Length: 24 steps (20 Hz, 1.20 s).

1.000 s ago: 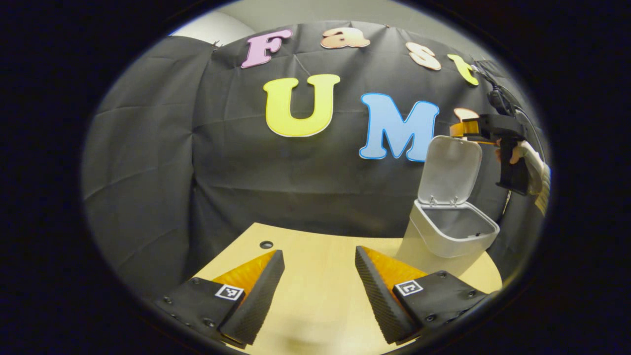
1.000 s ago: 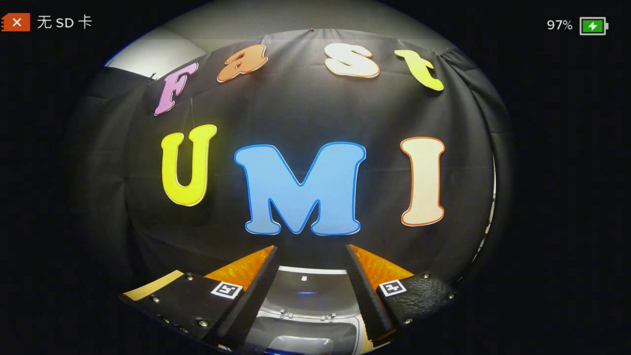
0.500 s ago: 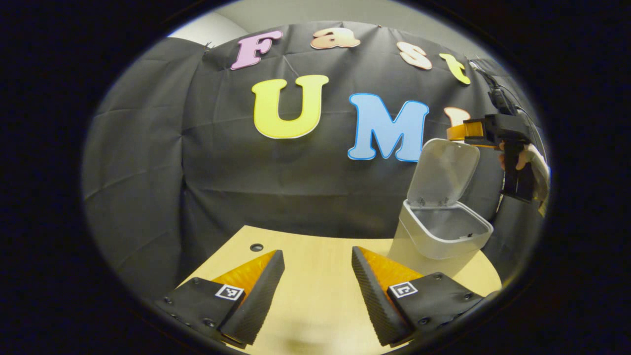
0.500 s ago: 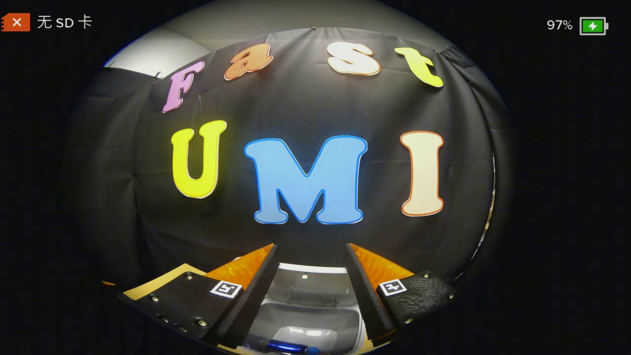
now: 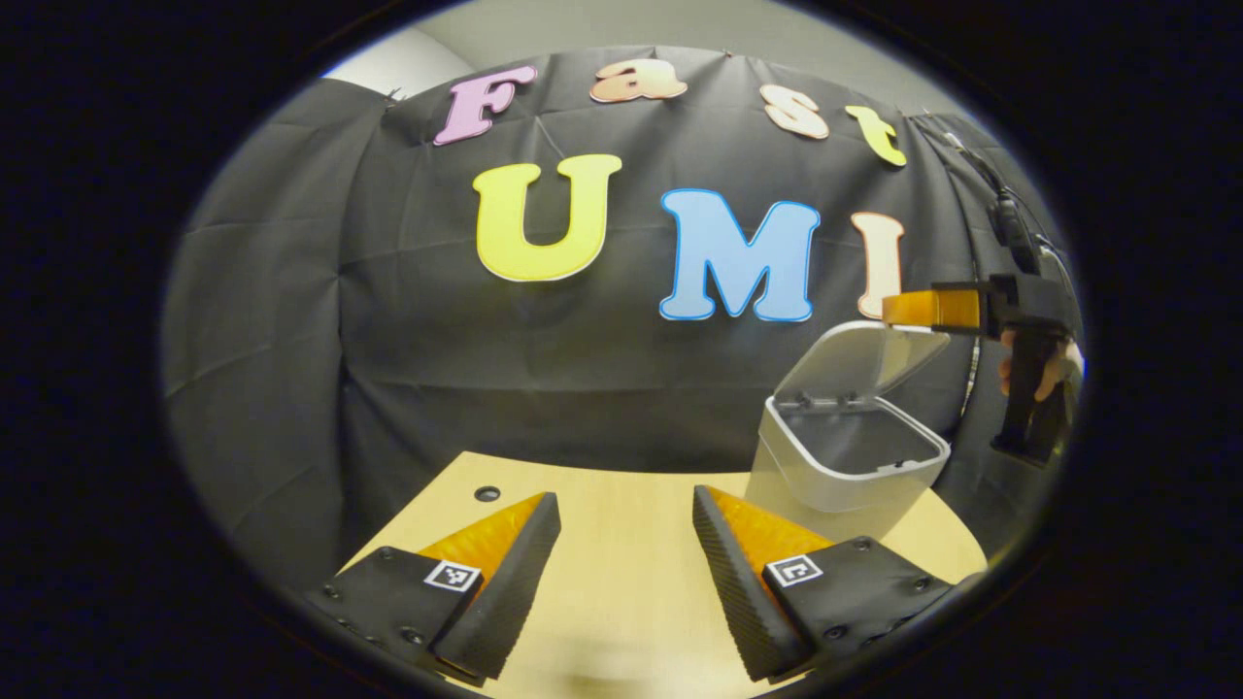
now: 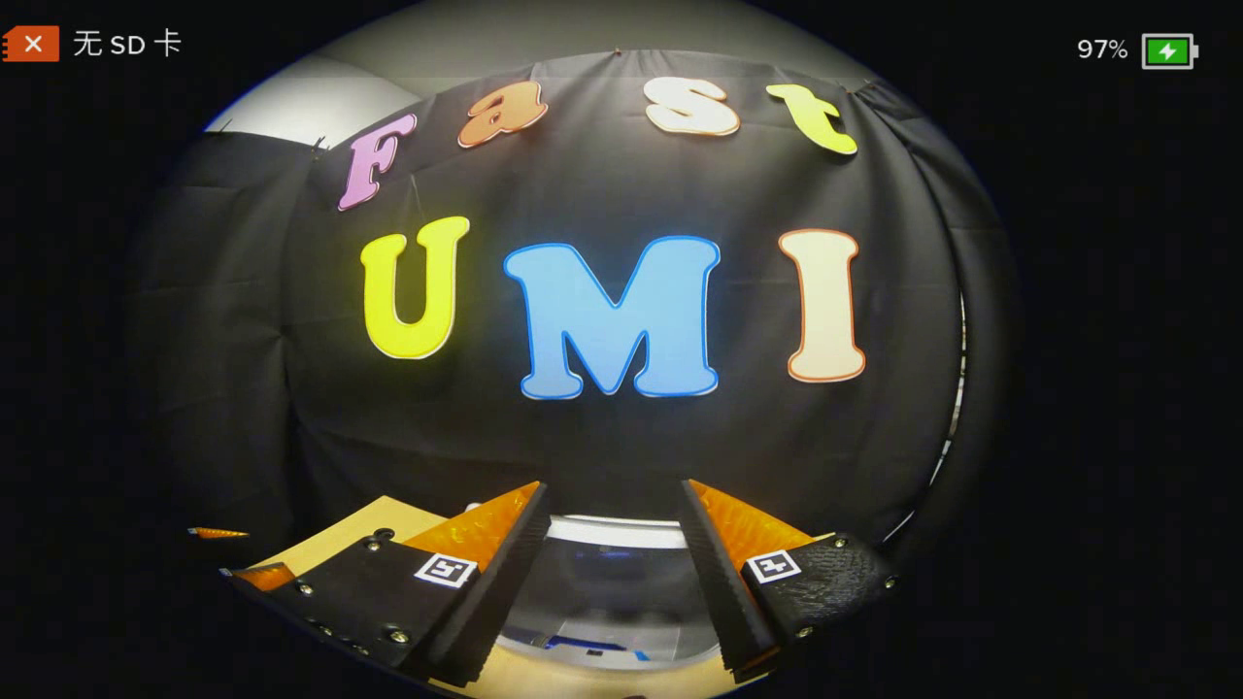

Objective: Press the lid of the desktop garbage bin to open it, pick up the crumpled paper on the desktop and throw it into the bin, then pick up the pop can on the desktop and drop it into the bin, and finally close the garbage bin lid.

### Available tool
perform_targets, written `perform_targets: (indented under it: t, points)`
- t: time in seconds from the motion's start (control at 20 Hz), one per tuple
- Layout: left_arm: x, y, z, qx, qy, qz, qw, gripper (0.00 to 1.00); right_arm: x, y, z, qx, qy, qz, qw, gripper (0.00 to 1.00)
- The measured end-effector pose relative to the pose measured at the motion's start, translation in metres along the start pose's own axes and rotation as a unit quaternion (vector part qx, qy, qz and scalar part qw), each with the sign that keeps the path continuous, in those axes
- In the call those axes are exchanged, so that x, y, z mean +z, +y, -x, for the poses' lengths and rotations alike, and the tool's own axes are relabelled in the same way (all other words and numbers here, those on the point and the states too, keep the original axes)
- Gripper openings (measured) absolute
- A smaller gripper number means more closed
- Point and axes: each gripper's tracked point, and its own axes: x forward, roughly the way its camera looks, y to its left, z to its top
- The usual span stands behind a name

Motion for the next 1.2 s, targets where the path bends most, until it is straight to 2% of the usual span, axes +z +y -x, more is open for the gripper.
perform_targets:
  t: [0.3,0.55,0.95,1.2]
  points:
    - [-0.001,-0.002,0.007,-0.003,-0.002,-0.002,1.0,0.92,-0.06,0.007,0.003,-0.002,0.068,0.022,0.997,0.86]
    - [0.0,0.005,0.01,0.004,-0.004,0.0,1.0,0.92,-0.087,0.011,0.002,-0.006,0.097,0.014,0.995,0.86]
    - [-0.002,0.009,0.011,0.009,-0.002,0.002,1.0,0.92,-0.109,0.008,-0.001,-0.01,0.118,0.021,0.993,0.86]
    - [-0.006,0.006,0.012,0.007,0.001,0.0,1.0,0.92,-0.108,0.008,0.0,-0.013,0.111,0.023,0.994,0.86]
